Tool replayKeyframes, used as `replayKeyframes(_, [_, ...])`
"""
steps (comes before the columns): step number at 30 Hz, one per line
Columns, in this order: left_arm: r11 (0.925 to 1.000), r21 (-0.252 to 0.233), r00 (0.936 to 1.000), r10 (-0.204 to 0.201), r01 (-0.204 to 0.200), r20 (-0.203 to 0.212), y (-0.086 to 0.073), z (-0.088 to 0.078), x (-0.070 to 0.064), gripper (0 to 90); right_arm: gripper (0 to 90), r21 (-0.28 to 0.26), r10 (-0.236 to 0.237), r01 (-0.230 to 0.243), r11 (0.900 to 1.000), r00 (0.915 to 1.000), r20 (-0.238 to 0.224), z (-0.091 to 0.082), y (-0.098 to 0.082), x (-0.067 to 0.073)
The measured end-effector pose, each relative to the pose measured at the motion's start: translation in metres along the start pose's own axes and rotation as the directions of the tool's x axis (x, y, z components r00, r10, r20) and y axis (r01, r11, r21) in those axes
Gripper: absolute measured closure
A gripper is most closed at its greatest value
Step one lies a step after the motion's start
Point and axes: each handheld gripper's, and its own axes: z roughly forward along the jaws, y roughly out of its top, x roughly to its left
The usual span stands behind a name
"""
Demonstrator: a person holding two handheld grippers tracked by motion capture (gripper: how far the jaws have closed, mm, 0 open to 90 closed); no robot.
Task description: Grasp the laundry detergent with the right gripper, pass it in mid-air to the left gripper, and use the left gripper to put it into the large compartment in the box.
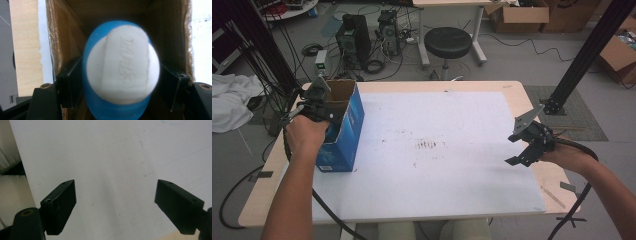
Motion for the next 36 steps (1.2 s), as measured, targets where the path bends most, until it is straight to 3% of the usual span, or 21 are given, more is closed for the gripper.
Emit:
replayKeyframes(8, [0.9998, -0.017, 0.9998, 0.005, -0.006, -0.017, -0.001, -0.009, -0.001, 26.3, 17.2, -0.007, -0.003, 0.003, 1.0, 1.0, 0.003, -0.002, 0.001, 0.002])
replayKeyframes(36, [0.998, -0.053, 0.9994, 0.032, -0.033, -0.015, -0.003, -0.04, -0.007, 18.8, 17.2, -0.029, -0.021, 0.021, 0.999, 0.9998, 0.004, -0.007, 0.005, 0.008])
